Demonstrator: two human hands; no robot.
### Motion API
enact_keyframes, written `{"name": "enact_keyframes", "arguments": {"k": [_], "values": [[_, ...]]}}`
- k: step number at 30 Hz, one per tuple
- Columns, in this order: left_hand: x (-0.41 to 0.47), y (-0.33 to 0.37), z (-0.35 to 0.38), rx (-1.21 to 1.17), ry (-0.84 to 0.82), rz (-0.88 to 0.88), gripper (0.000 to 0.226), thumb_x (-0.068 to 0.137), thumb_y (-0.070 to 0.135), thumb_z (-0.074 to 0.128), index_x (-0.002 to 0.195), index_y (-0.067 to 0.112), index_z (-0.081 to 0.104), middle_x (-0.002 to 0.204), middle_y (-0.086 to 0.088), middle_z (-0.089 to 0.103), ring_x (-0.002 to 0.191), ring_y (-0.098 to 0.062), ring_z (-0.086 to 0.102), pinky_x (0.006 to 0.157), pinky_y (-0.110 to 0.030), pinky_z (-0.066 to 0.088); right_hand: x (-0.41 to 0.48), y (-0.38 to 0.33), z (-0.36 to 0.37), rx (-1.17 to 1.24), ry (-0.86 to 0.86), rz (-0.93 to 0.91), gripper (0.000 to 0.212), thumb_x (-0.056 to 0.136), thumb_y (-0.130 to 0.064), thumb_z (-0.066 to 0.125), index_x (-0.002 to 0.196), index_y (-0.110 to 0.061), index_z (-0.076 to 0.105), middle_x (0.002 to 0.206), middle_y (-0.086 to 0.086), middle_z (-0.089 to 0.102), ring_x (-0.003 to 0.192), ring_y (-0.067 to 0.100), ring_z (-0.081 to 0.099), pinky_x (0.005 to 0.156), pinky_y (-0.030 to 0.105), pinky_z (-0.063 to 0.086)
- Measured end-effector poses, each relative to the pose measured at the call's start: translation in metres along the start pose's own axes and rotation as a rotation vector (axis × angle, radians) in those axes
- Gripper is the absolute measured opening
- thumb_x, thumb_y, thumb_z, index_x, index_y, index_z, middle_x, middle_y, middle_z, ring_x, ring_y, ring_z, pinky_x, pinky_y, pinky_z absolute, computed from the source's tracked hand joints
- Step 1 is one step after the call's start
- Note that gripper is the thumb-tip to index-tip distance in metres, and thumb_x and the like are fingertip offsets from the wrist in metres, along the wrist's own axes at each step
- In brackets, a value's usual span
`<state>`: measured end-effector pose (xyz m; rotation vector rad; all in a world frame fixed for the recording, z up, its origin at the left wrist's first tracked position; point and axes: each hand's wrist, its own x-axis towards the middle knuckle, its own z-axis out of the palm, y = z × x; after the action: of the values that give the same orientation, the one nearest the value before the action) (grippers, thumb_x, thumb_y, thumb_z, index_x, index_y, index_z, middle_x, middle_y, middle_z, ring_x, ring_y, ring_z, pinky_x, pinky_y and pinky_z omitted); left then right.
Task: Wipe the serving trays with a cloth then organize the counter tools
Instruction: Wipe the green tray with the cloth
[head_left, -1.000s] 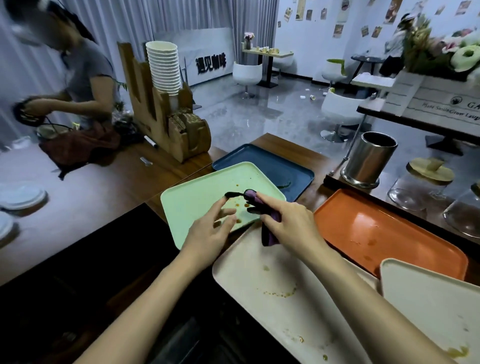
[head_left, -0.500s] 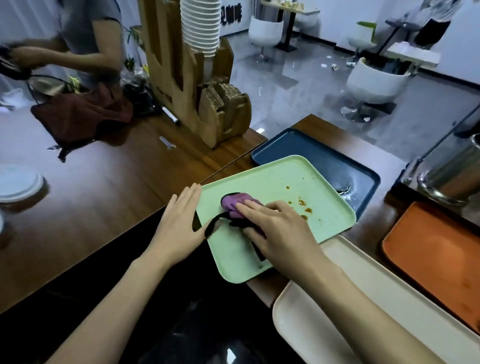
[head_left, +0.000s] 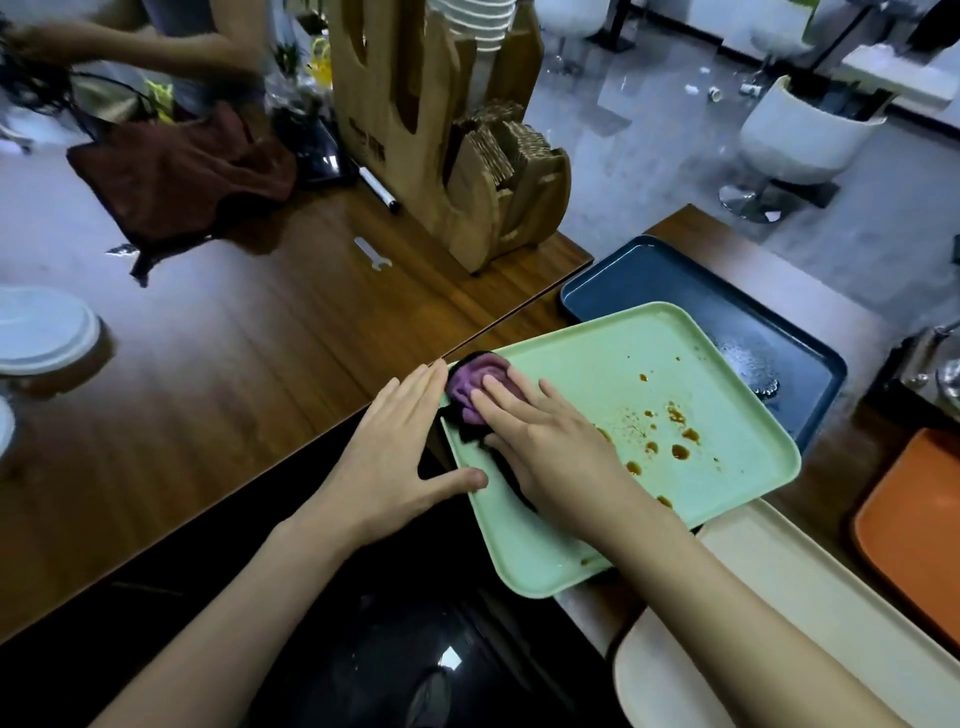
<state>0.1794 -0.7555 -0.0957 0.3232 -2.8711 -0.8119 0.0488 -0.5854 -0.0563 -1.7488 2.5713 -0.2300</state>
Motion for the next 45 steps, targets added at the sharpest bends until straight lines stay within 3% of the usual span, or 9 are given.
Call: {"name": "enact_keyframes", "arguments": {"k": [4, 14, 22, 29, 32, 34, 36, 42, 45], "values": [[0.0, 0.0, -0.001, -0.033, -0.025, -0.015, 0.125, 0.072, 0.101, 0.028, 0.162, 0.024, -0.009, 0.169, 0.012, -0.007, 0.153, 0.004, -0.011, 0.127, -0.029, -0.005, 0.014, -0.007, 0.0, 0.018, -0.04, 0.002, 0.054, 0.106, -0.031, 0.042, 0.158, -0.022, 0.03, 0.164, -0.002, 0.029, 0.156, 0.022, 0.012, 0.125, 0.037, 0.007], [0.004, 0.0, -0.001, 0.042, -0.094, -0.052, 0.125, 0.069, 0.104, 0.013, 0.162, 0.024, -0.013, 0.17, 0.01, -0.011, 0.153, 0.001, -0.016, 0.128, -0.034, -0.005, -0.05, -0.019, 0.005, -0.033, 0.019, 0.01, 0.052, 0.099, -0.035, 0.034, 0.144, -0.02, 0.056, 0.149, -0.001, 0.053, 0.143, 0.024, 0.042, 0.116, 0.041, 0.033], [0.004, 0.0, -0.002, 0.051, -0.101, -0.046, 0.128, 0.069, 0.105, 0.016, 0.162, 0.022, -0.012, 0.17, 0.009, -0.011, 0.154, -0.001, -0.016, 0.128, -0.035, -0.005, -0.08, -0.027, 0.005, -0.119, 0.063, 0.045, 0.052, 0.097, -0.034, 0.037, 0.143, -0.022, 0.056, 0.149, -0.005, 0.054, 0.142, 0.02, 0.045, 0.116, 0.034, 0.036], [0.003, -0.002, -0.006, 0.046, -0.096, -0.019, 0.131, 0.064, 0.106, 0.022, 0.163, 0.025, -0.009, 0.17, 0.012, -0.008, 0.154, 0.001, -0.013, 0.129, -0.035, -0.002, -0.061, -0.027, 0.013, -0.089, 0.093, 0.094, 0.051, 0.096, -0.034, 0.041, 0.142, -0.017, 0.057, 0.146, 0.001, 0.056, 0.139, 0.025, 0.049, 0.109, 0.044, 0.046], [0.003, -0.002, -0.006, 0.048, -0.102, -0.021, 0.132, 0.062, 0.108, 0.023, 0.162, 0.027, -0.009, 0.169, 0.013, -0.009, 0.153, 0.003, -0.014, 0.128, -0.034, -0.003, -0.033, -0.026, 0.01, -0.048, 0.058, 0.116, 0.054, 0.098, -0.027, 0.054, 0.15, -0.016, 0.047, 0.155, 0.004, 0.047, 0.147, 0.026, 0.037, 0.119, 0.044, 0.033], [0.004, -0.002, -0.006, 0.05, -0.103, -0.023, 0.132, 0.06, 0.109, 0.022, 0.16, 0.029, -0.01, 0.169, 0.014, -0.008, 0.153, 0.003, -0.013, 0.128, -0.032, -0.004, -0.015, -0.025, 0.006, 0.022, 0.001, 0.121, 0.058, 0.102, -0.026, 0.051, 0.157, -0.017, 0.034, 0.163, 0.003, 0.032, 0.154, 0.025, 0.021, 0.123, 0.038, 0.014], [0.005, -0.002, -0.006, 0.041, -0.101, -0.028, 0.131, 0.059, 0.11, 0.023, 0.158, 0.031, -0.009, 0.168, 0.014, -0.007, 0.153, 0.003, -0.012, 0.128, -0.031, -0.004, -0.005, -0.026, 0.003, 0.041, -0.015, 0.128, 0.061, 0.103, -0.027, 0.049, 0.159, -0.017, 0.028, 0.166, 0.003, 0.025, 0.155, 0.024, 0.014, 0.124, 0.037, 0.008], [0.007, -0.004, -0.005, 0.061, -0.068, -0.02, 0.137, 0.058, 0.108, 0.023, 0.162, 0.021, 0.002, 0.166, 0.011, 0.0, 0.154, -0.001, -0.002, 0.124, -0.024, -0.005, -0.015, -0.03, 0.003, 0.06, 0.007, 0.147, 0.063, 0.102, -0.029, 0.052, 0.158, -0.014, 0.028, 0.165, 0.006, 0.026, 0.154, 0.027, 0.015, 0.124, 0.038, 0.009], [0.008, -0.002, -0.007, 0.077, -0.079, -0.035, 0.134, 0.056, 0.109, 0.021, 0.158, 0.026, -0.003, 0.164, 0.012, -0.001, 0.154, -0.003, -0.002, 0.125, -0.024, -0.004, -0.033, -0.033, 0.009, 0.083, 0.024, 0.147, 0.061, 0.097, -0.028, 0.059, 0.153, -0.013, 0.039, 0.16, 0.008, 0.037, 0.151, 0.03, 0.027, 0.123, 0.043, 0.024]]}}
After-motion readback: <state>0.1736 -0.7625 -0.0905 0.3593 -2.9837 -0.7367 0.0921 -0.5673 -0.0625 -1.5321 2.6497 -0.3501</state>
